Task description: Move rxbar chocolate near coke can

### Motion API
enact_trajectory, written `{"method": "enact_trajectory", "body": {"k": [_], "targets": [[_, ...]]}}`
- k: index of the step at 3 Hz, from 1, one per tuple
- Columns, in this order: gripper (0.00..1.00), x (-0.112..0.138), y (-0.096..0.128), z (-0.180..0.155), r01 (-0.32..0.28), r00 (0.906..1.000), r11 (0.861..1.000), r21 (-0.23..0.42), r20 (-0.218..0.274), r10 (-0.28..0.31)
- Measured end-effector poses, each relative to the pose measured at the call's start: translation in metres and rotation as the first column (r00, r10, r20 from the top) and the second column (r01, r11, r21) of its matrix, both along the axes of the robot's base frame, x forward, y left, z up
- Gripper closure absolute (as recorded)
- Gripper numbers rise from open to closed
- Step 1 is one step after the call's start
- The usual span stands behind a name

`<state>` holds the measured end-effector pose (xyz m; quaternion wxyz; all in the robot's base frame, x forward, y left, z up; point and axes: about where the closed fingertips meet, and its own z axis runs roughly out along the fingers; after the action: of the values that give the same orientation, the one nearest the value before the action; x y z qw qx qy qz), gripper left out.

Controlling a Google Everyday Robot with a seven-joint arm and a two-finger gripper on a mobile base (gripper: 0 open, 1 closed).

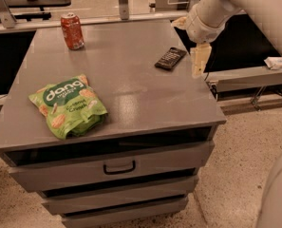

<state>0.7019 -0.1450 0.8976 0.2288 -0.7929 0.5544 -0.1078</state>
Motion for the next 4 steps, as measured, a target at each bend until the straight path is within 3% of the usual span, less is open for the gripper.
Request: {"method": "enact_trajectory", "body": {"k": [1, 2, 3, 4], "targets": [[0.0, 0.023, -0.005, -0.004, -0.022, 0.999, 0.995, -0.102, 0.037, 0.026], [0.0, 0.044, -0.01, -0.009, -0.046, 0.9971, 0.976, -0.215, 0.049, 0.058], [0.0, 0.06, -0.01, -0.017, -0.095, 0.9928, 0.944, -0.317, 0.04, 0.113], [0.0, 0.069, -0.001, -0.021, -0.164, 0.9837, 0.912, -0.375, 0.007, 0.179]]}}
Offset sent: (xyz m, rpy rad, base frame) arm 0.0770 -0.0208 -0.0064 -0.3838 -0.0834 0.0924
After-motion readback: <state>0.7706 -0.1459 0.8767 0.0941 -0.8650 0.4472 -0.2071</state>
